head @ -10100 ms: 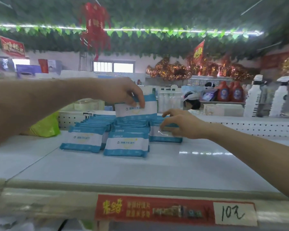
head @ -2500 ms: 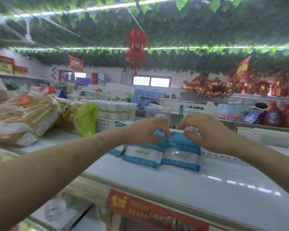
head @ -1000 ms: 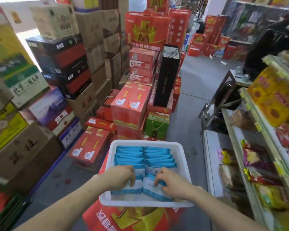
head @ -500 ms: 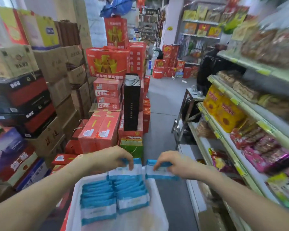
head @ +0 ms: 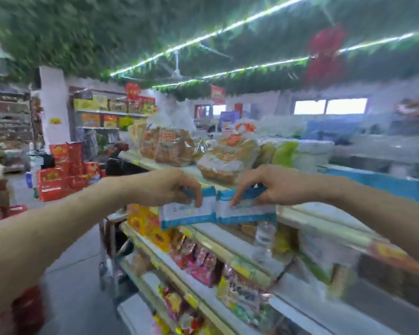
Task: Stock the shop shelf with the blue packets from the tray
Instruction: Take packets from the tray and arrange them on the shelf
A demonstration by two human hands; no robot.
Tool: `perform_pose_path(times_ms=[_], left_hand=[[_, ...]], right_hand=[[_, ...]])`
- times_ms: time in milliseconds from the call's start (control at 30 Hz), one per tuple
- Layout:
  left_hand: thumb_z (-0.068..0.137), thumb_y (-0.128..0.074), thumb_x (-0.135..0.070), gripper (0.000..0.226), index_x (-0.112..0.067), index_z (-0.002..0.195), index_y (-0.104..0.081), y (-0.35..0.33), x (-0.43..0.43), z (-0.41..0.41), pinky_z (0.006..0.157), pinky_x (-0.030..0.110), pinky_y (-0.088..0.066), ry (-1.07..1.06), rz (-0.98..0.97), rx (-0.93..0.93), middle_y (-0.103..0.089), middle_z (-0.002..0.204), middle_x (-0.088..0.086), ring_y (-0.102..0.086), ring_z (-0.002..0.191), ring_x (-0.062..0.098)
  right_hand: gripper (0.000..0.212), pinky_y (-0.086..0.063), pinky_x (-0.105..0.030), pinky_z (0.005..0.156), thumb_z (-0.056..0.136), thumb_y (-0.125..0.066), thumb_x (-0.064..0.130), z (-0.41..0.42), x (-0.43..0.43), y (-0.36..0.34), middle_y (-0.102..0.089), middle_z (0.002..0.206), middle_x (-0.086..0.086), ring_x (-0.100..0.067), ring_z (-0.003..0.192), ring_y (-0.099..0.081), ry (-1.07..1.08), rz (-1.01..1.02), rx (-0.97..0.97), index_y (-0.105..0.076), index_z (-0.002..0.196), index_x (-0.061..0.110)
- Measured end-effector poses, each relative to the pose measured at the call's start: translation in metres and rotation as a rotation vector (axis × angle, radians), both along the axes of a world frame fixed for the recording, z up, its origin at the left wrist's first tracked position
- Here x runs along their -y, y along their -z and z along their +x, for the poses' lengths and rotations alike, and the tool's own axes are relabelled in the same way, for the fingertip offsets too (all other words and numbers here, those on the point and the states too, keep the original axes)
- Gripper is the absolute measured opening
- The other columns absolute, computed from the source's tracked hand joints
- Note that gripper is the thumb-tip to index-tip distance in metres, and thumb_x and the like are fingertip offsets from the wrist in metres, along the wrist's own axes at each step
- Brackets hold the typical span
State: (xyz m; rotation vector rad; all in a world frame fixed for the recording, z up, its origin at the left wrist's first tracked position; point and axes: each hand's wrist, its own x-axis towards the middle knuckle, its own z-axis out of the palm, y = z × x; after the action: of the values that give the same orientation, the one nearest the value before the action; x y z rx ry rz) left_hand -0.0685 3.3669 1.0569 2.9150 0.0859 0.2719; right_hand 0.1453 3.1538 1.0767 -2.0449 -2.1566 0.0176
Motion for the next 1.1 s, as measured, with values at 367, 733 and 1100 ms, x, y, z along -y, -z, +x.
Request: perform_pose_path(times_ms=[367, 733, 1100], left_hand=[[0.101, -0.06, -0.02, 0.02, -0.036, 0.099, -0.072, -0.071, 0.168, 0.282, 0.074, 0.013, -0.048, 0.479, 0.103, 0.053, -0.063, 0.106, -0.021, -0.061, 0.093, 0.0], [0.101, -0.061, -0.026, 0.021, -0.044, 0.1, -0.071, -0.065, 0.24, 0.391, 0.072, 0.014, -0.052, 0.605, 0.104, 0.045, -0.063, 0.105, -0.027, -0.062, 0.094, -0.004], [0.102, -0.061, -0.022, 0.022, -0.04, 0.099, -0.074, -0.065, 0.251, 0.423, 0.068, 0.017, -0.058, 0.616, 0.008, 0.034, -0.064, 0.105, -0.031, -0.067, 0.093, -0.002]], right_hand=[[0.037, -0.053, -0.036, 0.094, 0.086, -0.079, 0.012, 0.17, 0.255, -0.054, -0.067, 0.111, 0.022, -0.005, 0.102, -0.062, 0.528, 0.085, -0.04, -0.076, 0.103, 0.045], [0.034, -0.046, -0.029, 0.093, 0.088, -0.069, 0.012, 0.283, 0.356, 0.021, -0.055, 0.11, 0.024, 0.001, 0.101, -0.055, 0.893, 0.061, 0.044, -0.063, 0.102, 0.042], [0.054, -0.04, -0.034, 0.104, 0.085, -0.074, 0.041, 0.319, 0.345, 0.059, -0.047, 0.136, 0.014, -0.011, 0.121, -0.045, 0.779, 0.155, 0.422, -0.049, 0.132, 0.036]])
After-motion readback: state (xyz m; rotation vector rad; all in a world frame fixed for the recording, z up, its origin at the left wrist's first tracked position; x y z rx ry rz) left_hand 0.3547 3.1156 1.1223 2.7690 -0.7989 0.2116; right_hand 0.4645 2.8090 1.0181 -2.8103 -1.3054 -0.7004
